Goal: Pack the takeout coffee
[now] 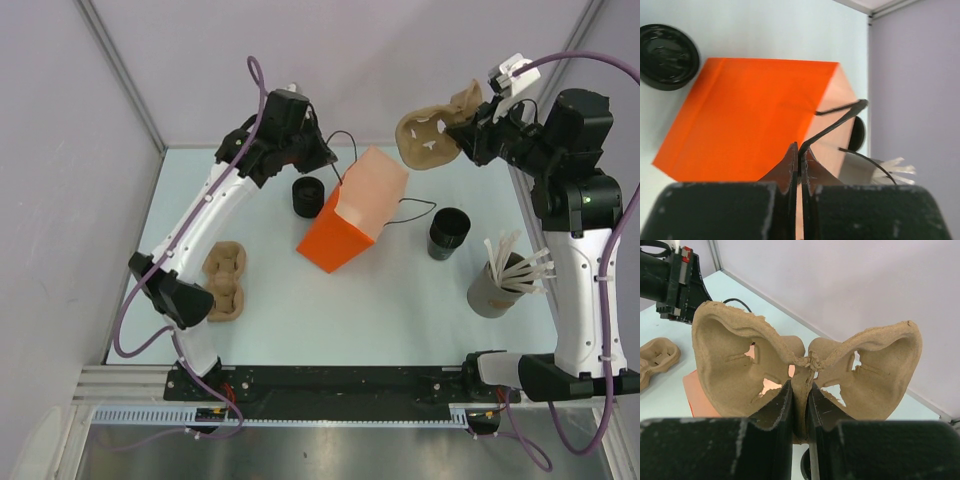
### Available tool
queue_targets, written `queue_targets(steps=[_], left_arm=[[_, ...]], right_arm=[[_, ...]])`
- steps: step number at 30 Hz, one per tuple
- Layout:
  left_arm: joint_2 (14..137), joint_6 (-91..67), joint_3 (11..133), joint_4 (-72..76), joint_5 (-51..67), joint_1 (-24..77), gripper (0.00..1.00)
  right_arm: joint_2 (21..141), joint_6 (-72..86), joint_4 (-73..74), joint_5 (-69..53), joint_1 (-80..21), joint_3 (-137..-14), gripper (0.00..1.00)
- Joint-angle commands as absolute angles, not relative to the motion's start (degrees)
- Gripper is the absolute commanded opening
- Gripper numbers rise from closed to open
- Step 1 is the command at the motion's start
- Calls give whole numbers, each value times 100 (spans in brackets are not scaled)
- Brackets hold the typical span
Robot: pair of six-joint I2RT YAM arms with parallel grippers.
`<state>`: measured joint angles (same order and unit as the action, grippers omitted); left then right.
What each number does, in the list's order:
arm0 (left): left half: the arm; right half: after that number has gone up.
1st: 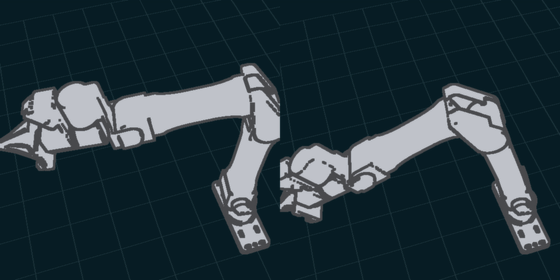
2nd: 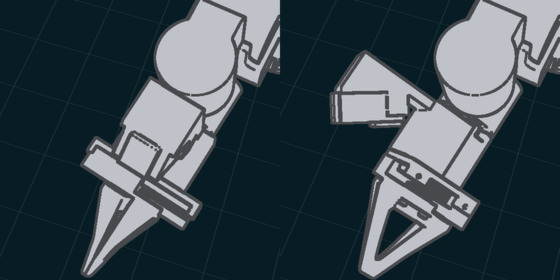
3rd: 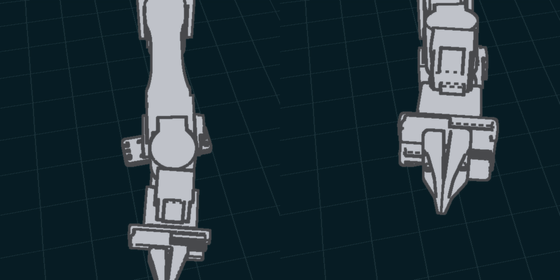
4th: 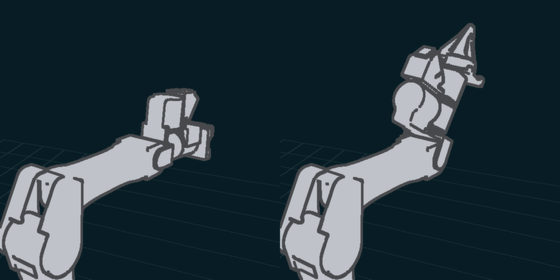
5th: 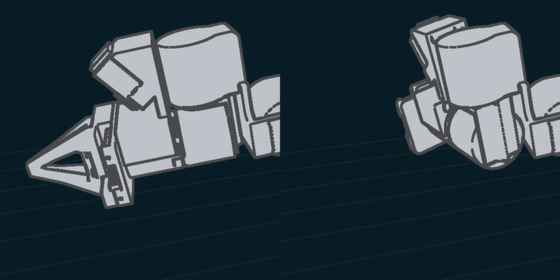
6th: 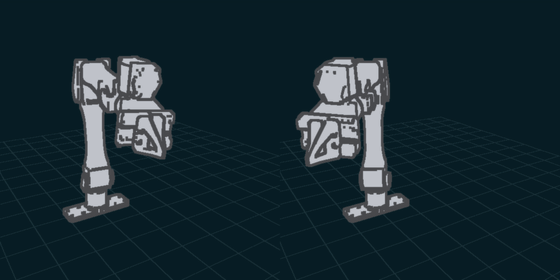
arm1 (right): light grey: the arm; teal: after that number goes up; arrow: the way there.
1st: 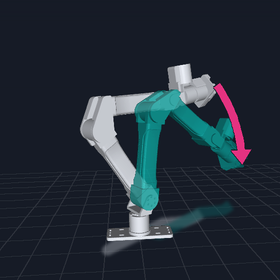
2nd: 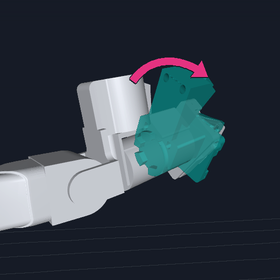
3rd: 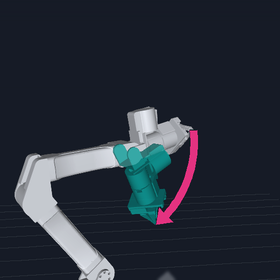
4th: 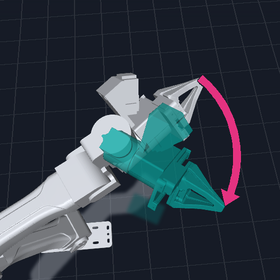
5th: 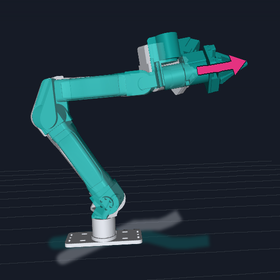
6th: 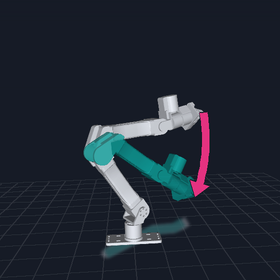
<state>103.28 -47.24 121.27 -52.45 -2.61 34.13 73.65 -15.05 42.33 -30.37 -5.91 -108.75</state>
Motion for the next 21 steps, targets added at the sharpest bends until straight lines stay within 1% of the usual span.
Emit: queue_targets(steps=[1,9,21], left_arm=[[10336,-5053,12533,-4983,184,3577,1],[10599,-5414,12990,-4948,466,3981,0],[10635,-5529,13236,-5001,633,4008,1]], right_arm=[[7365,-1485,4025,-2944,-598,-11065,16],[7409,-1477,4061,-2936,-264,-11276,16],[7479,-1415,4069,-3067,-44,-11338,16]])
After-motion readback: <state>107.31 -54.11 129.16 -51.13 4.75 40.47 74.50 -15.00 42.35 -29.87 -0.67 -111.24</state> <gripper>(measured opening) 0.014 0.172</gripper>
